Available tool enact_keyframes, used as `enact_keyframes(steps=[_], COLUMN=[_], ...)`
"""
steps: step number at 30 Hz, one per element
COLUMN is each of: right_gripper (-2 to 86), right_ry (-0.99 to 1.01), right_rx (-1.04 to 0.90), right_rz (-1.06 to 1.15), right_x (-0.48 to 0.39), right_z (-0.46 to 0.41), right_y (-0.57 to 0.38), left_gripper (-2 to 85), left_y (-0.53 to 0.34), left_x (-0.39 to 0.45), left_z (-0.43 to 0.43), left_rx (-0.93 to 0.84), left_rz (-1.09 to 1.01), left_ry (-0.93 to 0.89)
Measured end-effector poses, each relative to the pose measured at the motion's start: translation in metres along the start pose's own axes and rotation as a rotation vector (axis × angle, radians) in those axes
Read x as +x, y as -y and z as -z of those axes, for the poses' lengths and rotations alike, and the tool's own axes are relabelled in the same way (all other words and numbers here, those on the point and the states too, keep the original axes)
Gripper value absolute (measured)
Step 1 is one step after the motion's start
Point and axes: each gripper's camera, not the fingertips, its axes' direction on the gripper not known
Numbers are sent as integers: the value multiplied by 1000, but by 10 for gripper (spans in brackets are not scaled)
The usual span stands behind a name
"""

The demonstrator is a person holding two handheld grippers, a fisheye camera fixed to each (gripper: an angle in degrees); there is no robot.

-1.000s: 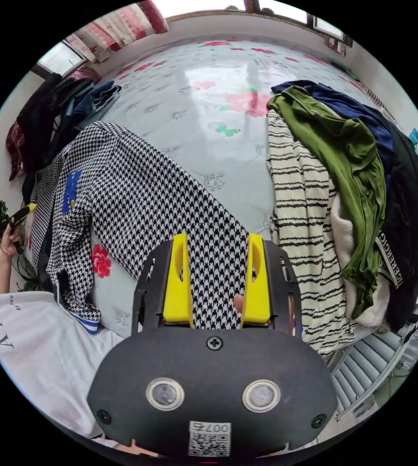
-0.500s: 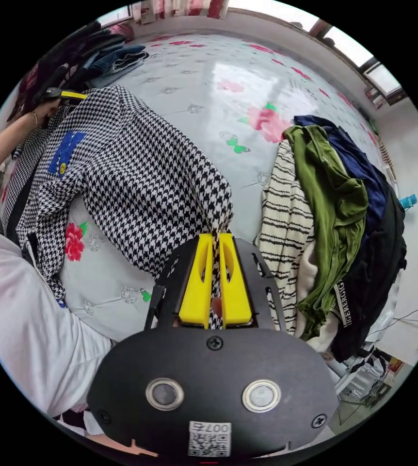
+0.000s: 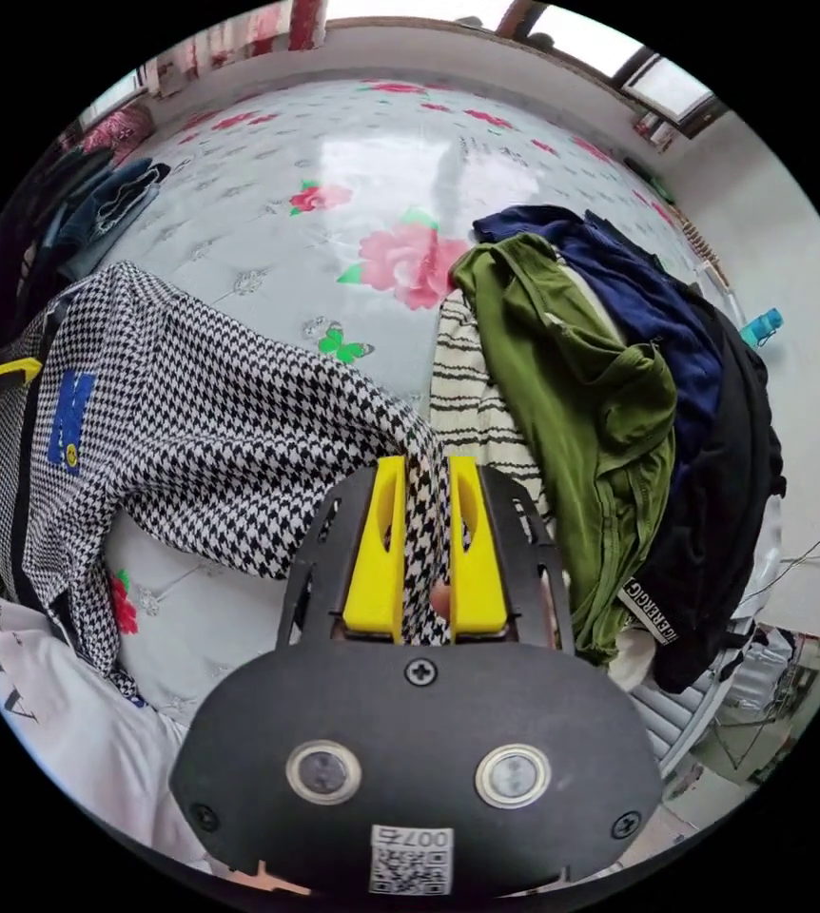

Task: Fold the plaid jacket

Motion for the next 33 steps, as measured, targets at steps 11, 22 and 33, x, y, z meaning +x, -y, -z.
enact_keyframes(steps=[11, 22, 33], right_gripper=[72, 50, 16], right_ry=[545, 271, 148], right_rx=[456, -49, -14], right_rz=[735, 912, 962], right_x=[-288, -400, -418], right_z=[109, -13, -40], right_y=[103, 153, 172], left_gripper=[-5, 0, 91], left_y=[-54, -93, -67], left_x=[81, 67, -9], left_z=[-58, -33, -70], left_rx=[-23, 200, 111], left_rz=[-107, -30, 170], left_ry=[-118, 70, -274])
